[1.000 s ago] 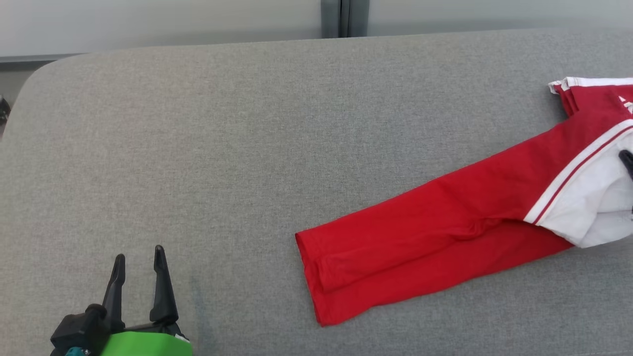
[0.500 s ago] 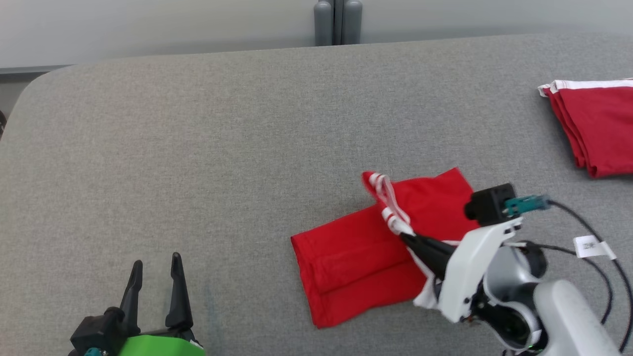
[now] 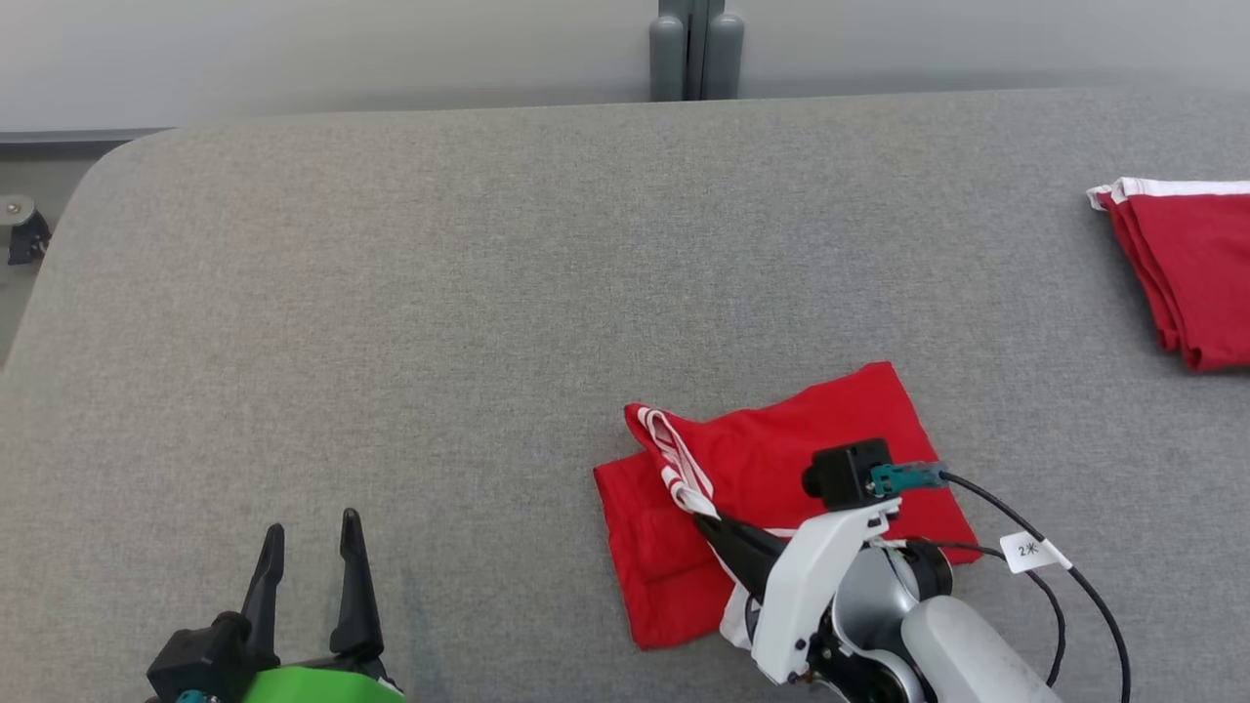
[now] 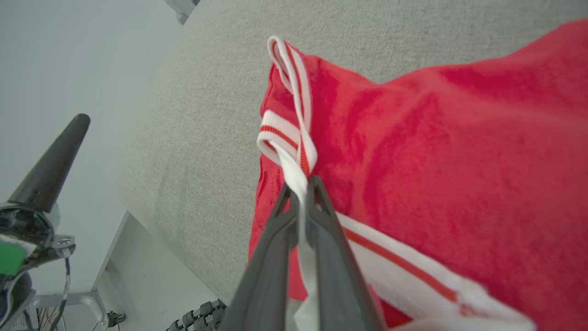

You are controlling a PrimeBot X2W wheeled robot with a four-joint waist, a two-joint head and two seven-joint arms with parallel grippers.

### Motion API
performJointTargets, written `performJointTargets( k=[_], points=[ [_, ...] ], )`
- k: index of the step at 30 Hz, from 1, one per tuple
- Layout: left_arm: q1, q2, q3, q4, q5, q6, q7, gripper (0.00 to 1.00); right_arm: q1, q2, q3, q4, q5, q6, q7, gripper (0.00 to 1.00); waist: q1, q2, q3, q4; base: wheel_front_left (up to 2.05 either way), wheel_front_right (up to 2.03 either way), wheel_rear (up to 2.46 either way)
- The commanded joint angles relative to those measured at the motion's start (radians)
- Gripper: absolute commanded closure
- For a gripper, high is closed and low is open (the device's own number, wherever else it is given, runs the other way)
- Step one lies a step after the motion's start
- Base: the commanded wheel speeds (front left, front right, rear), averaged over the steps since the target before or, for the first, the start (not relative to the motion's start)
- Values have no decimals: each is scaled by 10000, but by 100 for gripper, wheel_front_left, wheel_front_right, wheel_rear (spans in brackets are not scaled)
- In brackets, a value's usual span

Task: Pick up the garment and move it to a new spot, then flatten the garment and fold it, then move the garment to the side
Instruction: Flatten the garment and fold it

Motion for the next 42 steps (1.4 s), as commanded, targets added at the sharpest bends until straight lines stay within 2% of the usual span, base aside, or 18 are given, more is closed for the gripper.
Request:
performJointTargets(
  k=[1, 8, 9, 10, 11, 17, 21, 24, 27, 30, 34, 38, 42],
  points=[
    [149, 37, -27, -1, 73, 22, -27, 0, -148, 15, 146, 140, 164, 1, -168, 100, 0, 0, -27, 32, 0, 0, 0],
    [97, 36, -69, 16, 26, 78, -27, 0, -653, 14, 824, 855, 721, 1, -949, 100, 0, 0, -37, 80, 0, 0, 0],
    [73, 36, -48, 24, 22, 88, -29, 0, -746, 15, 938, 940, 858, 1, -1160, 89, 0, 0, -37, 88, 0, 0, 0],
    [61, 36, -35, 30, 19, 71, -27, 0, -783, 18, 1032, 975, 997, 1, -1320, 35, 0, 0, -40, 93, 0, 0, 0],
    [63, 36, -26, 42, 29, 70, -29, 0, -802, 16, 1148, 1022, 1235, 1, -1495, 0, 0, 0, -51, 96, 0, 0, 0],
    [206, 36, 65, 45, 123, 58, -28, 0, -872, 1, 1976, 544, 3050, 1, -2608, 0, 0, 0, -122, 47, 0, 0, 0],
    [258, 36, 163, -12, 219, 7, -28, 0, -892, 3, 2127, 141, 3066, 1, -3449, 0, 0, 0, -246, -41, 0, 0, 0],
    [346, 36, 217, -87, 301, -27, -29, 0, -740, -139, 1758, 51, 2016, 1, -4134, 0, 0, 0, -393, -106, 0, 0, 0],
    [424, 36, 257, -177, 409, -81, -28, 0, -337, -543, 1072, 44, 874, 1, -4841, 0, 0, 0, -579, -154, 0, 0, 0],
    [561, 36, 281, -208, 542, -140, -28, 0, 78, -1114, 45, 254, -651, 1, -5549, 0, 0, 0, -778, -171, 0, 0, 0],
    [696, 36, 298, -249, 710, -235, -28, 0, 782, -1482, -1402, 459, -2109, 1, -6082, 0, 0, 0, -999, -169, 0, 0, 0],
    [868, 36, 270, -257, 842, -365, -28, 0, 1481, -1563, -2533, 520, -3298, -2, -6265, 0, 0, 0, -1248, -122, 0, 0, 0],
    [1137, 36, 213, -145, 842, -459, -28, 0, 2369, -1360, -3385, -10, -3991, -5, -6266, 0, 0, 0, -1502, -7, 0, 0, 0]
  ],
)
